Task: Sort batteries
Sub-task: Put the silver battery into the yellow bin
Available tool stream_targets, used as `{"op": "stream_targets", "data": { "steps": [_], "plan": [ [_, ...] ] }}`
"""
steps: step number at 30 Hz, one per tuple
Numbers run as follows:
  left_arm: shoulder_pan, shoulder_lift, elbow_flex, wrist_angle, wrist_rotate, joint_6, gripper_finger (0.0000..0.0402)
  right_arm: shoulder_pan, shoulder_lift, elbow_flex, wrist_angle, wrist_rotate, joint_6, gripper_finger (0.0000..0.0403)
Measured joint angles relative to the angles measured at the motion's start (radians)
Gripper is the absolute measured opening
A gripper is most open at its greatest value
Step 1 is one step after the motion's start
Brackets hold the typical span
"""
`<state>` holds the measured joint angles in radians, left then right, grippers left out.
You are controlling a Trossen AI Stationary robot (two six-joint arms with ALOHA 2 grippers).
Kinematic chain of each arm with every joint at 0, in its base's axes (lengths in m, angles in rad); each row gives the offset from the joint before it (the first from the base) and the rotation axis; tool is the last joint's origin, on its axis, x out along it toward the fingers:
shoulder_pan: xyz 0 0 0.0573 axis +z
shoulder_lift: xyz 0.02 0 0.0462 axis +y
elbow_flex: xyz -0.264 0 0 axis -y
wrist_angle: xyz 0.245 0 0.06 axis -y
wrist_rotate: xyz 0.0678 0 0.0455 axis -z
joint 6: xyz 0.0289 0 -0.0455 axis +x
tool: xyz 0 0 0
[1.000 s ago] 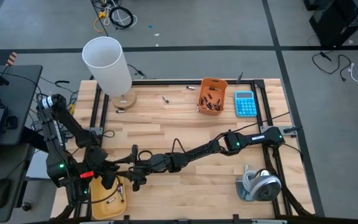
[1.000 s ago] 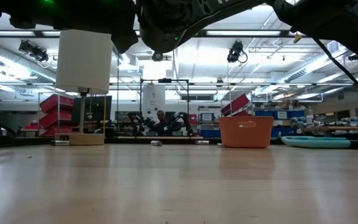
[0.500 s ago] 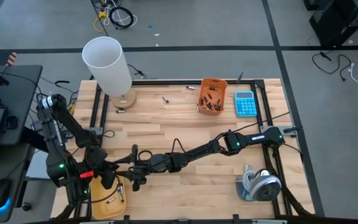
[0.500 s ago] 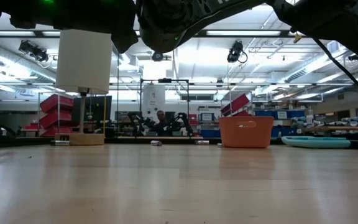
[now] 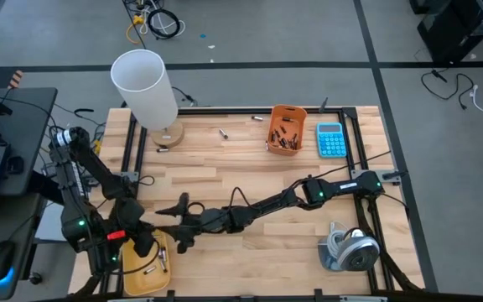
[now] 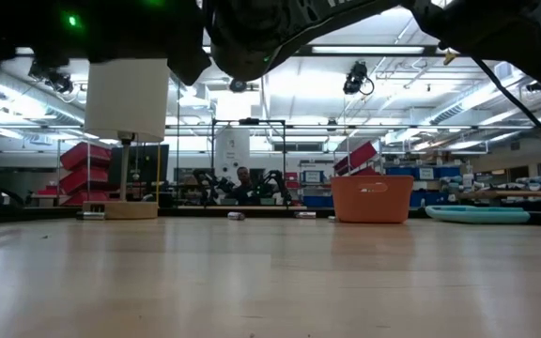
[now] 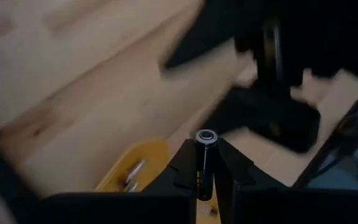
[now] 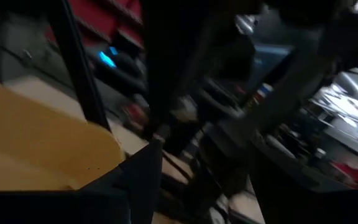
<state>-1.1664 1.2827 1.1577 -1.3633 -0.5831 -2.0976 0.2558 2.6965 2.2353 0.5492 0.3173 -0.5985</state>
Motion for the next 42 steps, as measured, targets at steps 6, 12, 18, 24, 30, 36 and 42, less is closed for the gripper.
{"op": "stream_targets", "data": {
  "steps": [6,12,18,24,30,36,42],
  "plan": [
    [0.0,0.0,0.028,0.025,0.3,0.018,0.0022,0.009,0.0,0.0,-0.065,0.03,-0.015,0.0222],
    [-0.006,0.018,-0.011,0.23,0.49,0.028,0.0035,0.008,0.0,0.0,-0.088,0.034,-0.015,0.022],
    [-0.006,0.063,-0.064,0.318,0.474,0.029,0.0059,0.008,0.0,0.0,-0.088,0.034,-0.015,0.0222],
    [-0.006,0.085,-0.083,0.316,0.474,0.079,0.0065,0.008,0.0,0.0,-0.088,0.034,-0.015,0.0221],
    [-0.006,0.085,-0.096,0.314,0.475,0.081,0.0066,0.005,0.0,0.0,-0.089,0.041,-0.014,0.022],
    [-0.006,0.085,-0.097,0.315,0.48,0.082,0.0067,-0.002,0.0,0.0,-0.096,0.133,-0.015,0.0217],
    [-0.005,0.085,-0.097,0.314,0.479,0.089,0.0067,-0.009,0.0,0.0,-0.085,0.321,-0.105,0.0217]
  ]
}}
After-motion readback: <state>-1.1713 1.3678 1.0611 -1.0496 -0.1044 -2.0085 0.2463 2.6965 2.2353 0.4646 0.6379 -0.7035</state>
